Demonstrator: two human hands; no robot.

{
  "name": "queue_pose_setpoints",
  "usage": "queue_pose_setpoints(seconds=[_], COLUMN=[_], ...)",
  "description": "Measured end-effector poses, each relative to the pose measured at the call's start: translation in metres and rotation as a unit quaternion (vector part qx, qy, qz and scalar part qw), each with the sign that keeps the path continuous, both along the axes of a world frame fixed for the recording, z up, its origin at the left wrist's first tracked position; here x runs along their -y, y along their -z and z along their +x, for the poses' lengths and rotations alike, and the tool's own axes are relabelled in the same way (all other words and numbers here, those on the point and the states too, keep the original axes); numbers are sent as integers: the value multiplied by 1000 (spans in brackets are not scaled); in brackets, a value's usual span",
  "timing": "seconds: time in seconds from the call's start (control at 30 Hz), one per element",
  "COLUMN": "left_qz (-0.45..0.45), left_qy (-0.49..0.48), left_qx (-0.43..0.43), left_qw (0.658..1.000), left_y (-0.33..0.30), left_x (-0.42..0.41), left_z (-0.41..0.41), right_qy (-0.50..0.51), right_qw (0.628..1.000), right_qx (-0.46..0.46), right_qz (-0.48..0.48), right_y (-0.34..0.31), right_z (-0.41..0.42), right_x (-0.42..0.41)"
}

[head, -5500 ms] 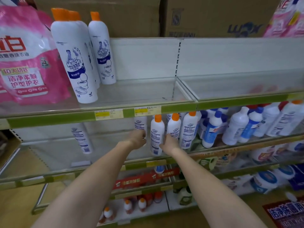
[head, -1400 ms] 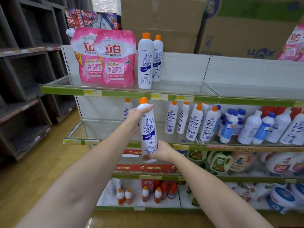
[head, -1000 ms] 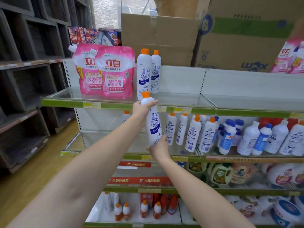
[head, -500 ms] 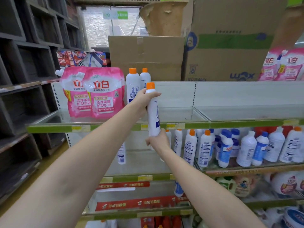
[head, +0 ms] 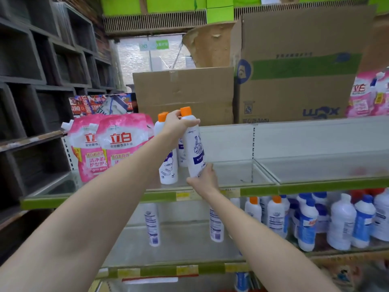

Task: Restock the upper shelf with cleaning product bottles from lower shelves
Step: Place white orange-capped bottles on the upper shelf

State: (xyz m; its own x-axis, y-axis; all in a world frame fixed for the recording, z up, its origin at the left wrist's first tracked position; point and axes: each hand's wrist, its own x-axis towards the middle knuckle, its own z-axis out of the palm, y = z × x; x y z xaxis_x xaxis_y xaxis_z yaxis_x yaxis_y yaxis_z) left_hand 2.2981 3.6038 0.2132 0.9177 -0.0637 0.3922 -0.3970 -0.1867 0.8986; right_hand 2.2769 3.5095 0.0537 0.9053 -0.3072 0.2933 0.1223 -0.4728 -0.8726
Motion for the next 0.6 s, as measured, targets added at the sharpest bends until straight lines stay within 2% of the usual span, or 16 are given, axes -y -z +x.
queue_pose_setpoints(seconds=[0.2, 0.4, 0.53, 0.6], left_qz=[49, 203, 343, 366], left_qy=[-17, -32, -101, -101], left_qx=[1, 18, -1, -17], left_qw=[999, 979, 934, 925], left_y=[-1, 6, 2, -4], left_x=[7, 21, 9, 6], left_z=[30, 35, 84, 99], right_qy=[-60, -82, -80, -103], right_qw=[998, 994, 983, 978], right_qx=[-27, -64, -80, -81], right_qz=[-20, -40, -141, -161], right_y=[1, 9, 8, 6], right_z=[36, 71, 89, 97], right_x=[14, 24, 31, 35])
